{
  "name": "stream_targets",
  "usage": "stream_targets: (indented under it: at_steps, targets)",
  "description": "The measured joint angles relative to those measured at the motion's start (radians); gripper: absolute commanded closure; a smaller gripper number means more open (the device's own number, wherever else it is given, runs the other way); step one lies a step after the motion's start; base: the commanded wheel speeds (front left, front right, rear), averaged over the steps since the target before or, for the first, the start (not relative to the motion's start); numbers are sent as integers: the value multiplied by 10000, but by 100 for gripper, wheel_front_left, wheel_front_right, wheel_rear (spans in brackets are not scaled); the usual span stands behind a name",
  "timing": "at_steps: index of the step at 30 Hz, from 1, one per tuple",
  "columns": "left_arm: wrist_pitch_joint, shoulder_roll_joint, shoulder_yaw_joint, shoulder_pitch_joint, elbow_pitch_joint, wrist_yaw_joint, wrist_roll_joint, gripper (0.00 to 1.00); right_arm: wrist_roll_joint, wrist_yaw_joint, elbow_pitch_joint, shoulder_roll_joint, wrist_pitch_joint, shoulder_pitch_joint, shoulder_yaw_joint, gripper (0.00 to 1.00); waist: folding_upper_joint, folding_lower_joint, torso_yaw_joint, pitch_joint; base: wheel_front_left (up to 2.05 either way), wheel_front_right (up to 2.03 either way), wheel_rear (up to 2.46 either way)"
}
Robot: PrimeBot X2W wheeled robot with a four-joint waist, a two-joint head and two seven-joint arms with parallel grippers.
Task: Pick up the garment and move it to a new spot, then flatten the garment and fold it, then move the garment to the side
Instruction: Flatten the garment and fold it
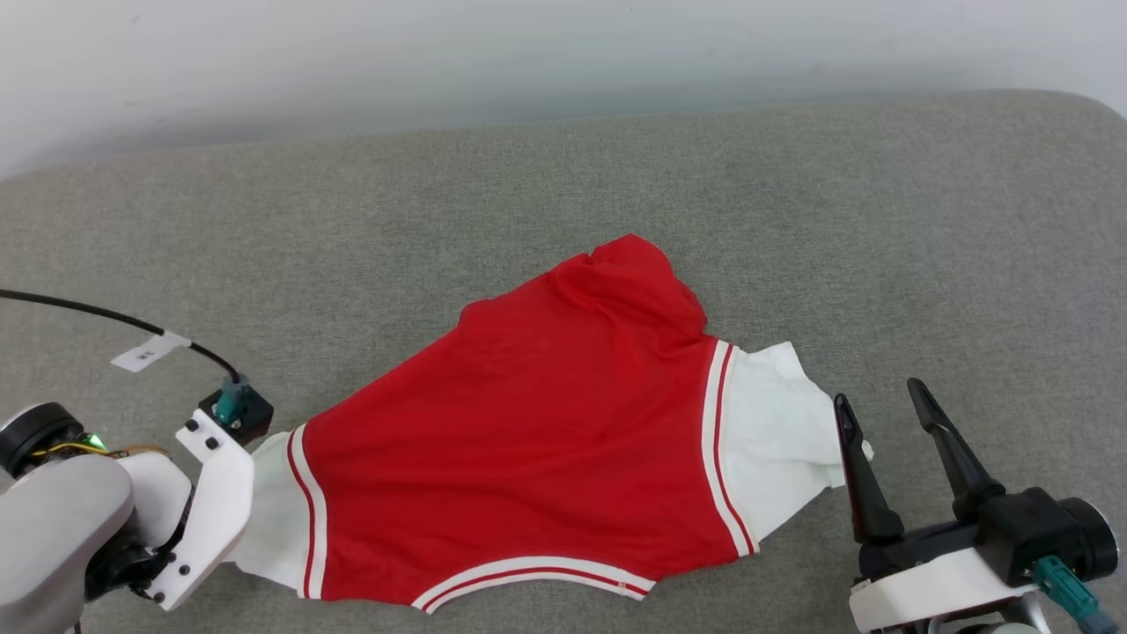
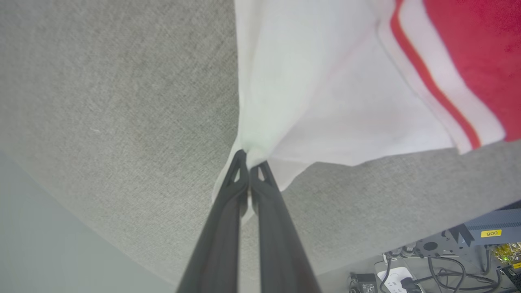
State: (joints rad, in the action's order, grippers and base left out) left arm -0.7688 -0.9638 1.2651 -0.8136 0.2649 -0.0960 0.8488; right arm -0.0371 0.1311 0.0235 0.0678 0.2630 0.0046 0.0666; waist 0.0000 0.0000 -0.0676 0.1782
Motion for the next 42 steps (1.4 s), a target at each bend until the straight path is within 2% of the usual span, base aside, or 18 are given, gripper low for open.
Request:
stream_targets:
  at_steps: [2,3,4,5,9,14,20,24,29,34,42]
  targets:
    - [314,48,-109,126,238,113,113,100,0,0,59,12,0,33,-19,0,0,0,16,-52,0,0,0]
    - [495,100,-165,171,334,186,182,86,0,0,88,15,2,62,-35,0,0,0,31,-87,0,0,0]
    - [700,186,-203,199,418,213,182,14,0,0,115,21,0,102,-71,0,0,0,56,-131,0,0,0]
    - [899,280,-244,228,458,274,167,0,0,0,130,25,2,157,-98,0,0,0,89,-179,0,0,0]
    - [1421,470,-500,240,548,360,240,0,-10,0,196,29,2,329,-178,0,0,0,275,-395,0,0,0]
    - [1444,224,-897,-33,382,385,679,0,-44,0,245,6,2,436,-107,0,0,0,464,-674,0,0,0]
    - [474,-282,-963,-166,-150,286,1204,0,-44,0,234,-21,2,562,-40,0,0,0,526,-790,0,0,0]
    - [-35,-376,-926,-165,-399,385,1526,0,-42,0,190,-25,2,551,-2,0,0,0,463,-688,0,0,0]
    - [-8,-186,-830,-109,-268,700,1417,0,23,0,151,6,2,422,56,0,0,0,331,-362,0,0,0]
    - [75,150,-719,-66,257,771,1298,0,42,0,115,61,2,128,109,0,0,0,134,106,0,0,0]
    - [-92,360,-489,-30,1007,443,1078,0,82,0,125,92,2,-67,79,0,0,-1,-93,663,0,0,0]
